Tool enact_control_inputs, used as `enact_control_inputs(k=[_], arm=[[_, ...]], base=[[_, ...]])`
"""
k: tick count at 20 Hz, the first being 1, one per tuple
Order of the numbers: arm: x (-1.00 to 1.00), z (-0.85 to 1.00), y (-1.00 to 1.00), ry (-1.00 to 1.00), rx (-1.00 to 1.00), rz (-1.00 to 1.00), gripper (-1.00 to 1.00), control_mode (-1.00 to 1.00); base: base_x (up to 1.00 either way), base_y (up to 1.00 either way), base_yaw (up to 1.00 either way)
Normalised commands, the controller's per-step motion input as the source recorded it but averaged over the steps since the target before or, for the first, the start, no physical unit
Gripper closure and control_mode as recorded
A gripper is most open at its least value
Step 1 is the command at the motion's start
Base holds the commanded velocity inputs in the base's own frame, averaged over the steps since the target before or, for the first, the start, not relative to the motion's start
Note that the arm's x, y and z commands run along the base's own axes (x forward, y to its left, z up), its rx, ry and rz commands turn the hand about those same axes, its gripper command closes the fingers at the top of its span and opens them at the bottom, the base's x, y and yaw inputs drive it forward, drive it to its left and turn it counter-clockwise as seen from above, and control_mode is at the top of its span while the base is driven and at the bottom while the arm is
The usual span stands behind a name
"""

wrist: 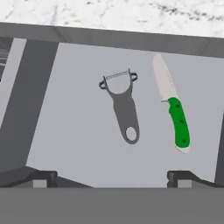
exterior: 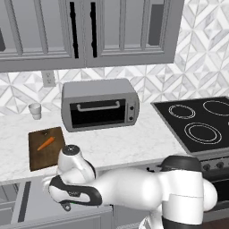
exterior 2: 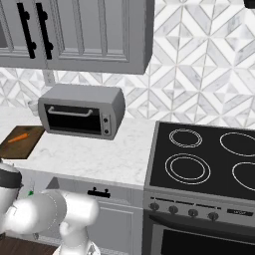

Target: Place the appropriate cutting tool for cutting the carrot skin on the cutting board.

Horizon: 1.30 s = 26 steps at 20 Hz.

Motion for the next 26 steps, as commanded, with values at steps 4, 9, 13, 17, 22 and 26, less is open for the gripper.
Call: enact_control_inputs(k=[4, 9, 13, 17, 22, 26], arm=[[0.0, -0.35, 0.07, 0.0, -0.01, 0.0, -1.0, -1.0], [-0.01, -0.3, 0.23, 0.04, 0.0, -0.01, -1.0, -1.0], [-0.01, -0.31, 0.13, 0.04, 0.0, -0.01, -1.0, -1.0], [0.0, -0.36, 0.07, 0.02, -0.03, 0.0, -1.0, -1.0], [0.0, -0.41, 0.01, 0.01, -0.05, 0.0, -1.0, -1.0], [0.0, -0.38, 0.13, 0.01, -0.03, 0.0, -1.0, -1.0]], base=[[0.0, 0.0, 0.0], [0.0, 0.0, 0.0], [0.0, 0.0, 0.0], [0.0, 0.0, 0.0], [0.0, 0.0, 0.0], [0.0, 0.0, 0.0]])
